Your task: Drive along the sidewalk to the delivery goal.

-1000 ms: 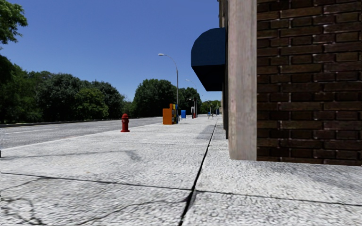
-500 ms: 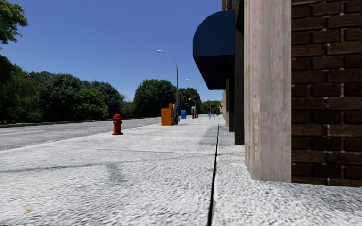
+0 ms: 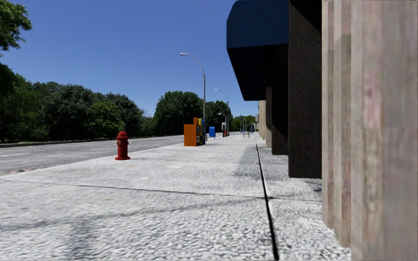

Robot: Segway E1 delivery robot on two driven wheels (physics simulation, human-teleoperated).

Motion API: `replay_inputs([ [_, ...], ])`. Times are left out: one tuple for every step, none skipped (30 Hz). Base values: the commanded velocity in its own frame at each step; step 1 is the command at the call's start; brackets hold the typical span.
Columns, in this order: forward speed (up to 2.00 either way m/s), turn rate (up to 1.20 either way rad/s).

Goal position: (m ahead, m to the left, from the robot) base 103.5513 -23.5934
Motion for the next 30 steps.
replay_inputs([
  [2.0,0.0],
  [2.0,0.0],
  [2.0,0.0],
  [2.0,0.0],
  [2.0,0.0],
  [2.0,0.0],
  [2.0,0.0],
  [2.0,0.0],
  [2.0,0.0],
  [2.0,0.0],
  [2.0,0.0],
  [2.0,0.0],
  [2.0,0.0],
  [2.0,0.0],
  [2.0,0.0],
  [2.0,0.0],
  [2.0,0.0],
  [2.0,0.0],
  [2.0,0.0],
  [2.0,0.0],
  [2.0,0.0],
  [2.0,0.0],
  [2.0,0.0],
  [2.0,0.0],
  [2.0,0.0],
  [2.0,0.0],
  [2.0,0.0],
  [2.0,0.0],
  [2.0,0.0],
  [2.0,0.0],
])
